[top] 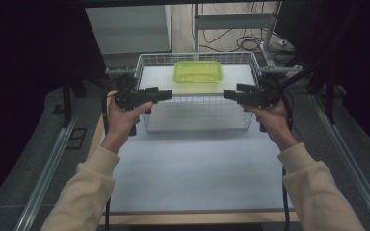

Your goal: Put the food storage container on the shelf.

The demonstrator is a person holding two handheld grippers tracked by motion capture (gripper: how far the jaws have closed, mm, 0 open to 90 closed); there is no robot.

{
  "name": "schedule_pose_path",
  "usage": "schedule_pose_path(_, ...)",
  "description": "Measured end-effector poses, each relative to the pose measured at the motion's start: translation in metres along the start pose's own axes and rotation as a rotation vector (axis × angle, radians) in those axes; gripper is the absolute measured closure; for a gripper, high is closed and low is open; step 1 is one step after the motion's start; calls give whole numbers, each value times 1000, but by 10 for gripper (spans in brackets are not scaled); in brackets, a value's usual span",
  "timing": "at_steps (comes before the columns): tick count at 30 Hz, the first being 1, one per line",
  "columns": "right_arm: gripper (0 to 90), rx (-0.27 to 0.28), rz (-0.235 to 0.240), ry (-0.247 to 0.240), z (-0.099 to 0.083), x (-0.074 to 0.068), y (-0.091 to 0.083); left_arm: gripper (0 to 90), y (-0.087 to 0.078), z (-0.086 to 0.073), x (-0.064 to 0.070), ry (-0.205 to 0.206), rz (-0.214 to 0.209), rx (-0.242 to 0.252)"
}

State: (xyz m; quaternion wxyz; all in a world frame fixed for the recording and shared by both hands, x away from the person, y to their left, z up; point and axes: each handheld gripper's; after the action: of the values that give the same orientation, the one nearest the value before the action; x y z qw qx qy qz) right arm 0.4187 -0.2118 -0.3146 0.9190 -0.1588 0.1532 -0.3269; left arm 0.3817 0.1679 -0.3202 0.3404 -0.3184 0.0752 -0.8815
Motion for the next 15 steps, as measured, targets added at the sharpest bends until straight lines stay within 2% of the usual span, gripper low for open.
schedule_pose_path(1, 258, 0, 0, 0, 0, 0, 0, 264, -3, -8, 3, 3, -8, 2)
schedule_pose_path(2, 245, -18, 20, -15, -15, -6, -6, 262, -6, -16, 5, 10, -14, -5)
schedule_pose_path(3, 245, -18, 20, -15, -15, -6, -6, 262, -8, -23, 7, 16, -19, -9)
schedule_pose_path(6, 239, -25, 37, -40, -39, -15, -15, 262, -16, -47, 11, 35, -28, -7)
schedule_pose_path(7, 234, -28, 54, -45, -54, -19, -20, 262, -17, -55, 12, 40, -26, -12)
schedule_pose_path(8, 234, -28, 54, -45, -54, -19, -20, 262, -19, -64, 13, 50, -26, -13)
schedule_pose_path(9, 233, -29, 66, -41, -61, -21, -23, 262, -20, -74, 14, 61, -24, -18)
schedule_pose_path(12, 232, -36, 99, -46, -85, -27, -28, 262, -21, -99, 13, 69, -14, -29)
schedule_pose_path(15, 229, -54, 104, -62, -110, -33, -31, 260, -19, -126, 7, 66, 1, -52)
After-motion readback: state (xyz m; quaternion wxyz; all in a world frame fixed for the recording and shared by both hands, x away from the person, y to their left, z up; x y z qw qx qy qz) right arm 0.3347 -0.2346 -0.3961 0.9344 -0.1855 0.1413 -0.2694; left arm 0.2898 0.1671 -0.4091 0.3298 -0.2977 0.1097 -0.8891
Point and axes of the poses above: each handheld gripper's, and its own axes: y roughly forward along the jaws, z roughly out of its top, x roughly to its right, and after that the axes turned 5 degrees about -y, right-handed
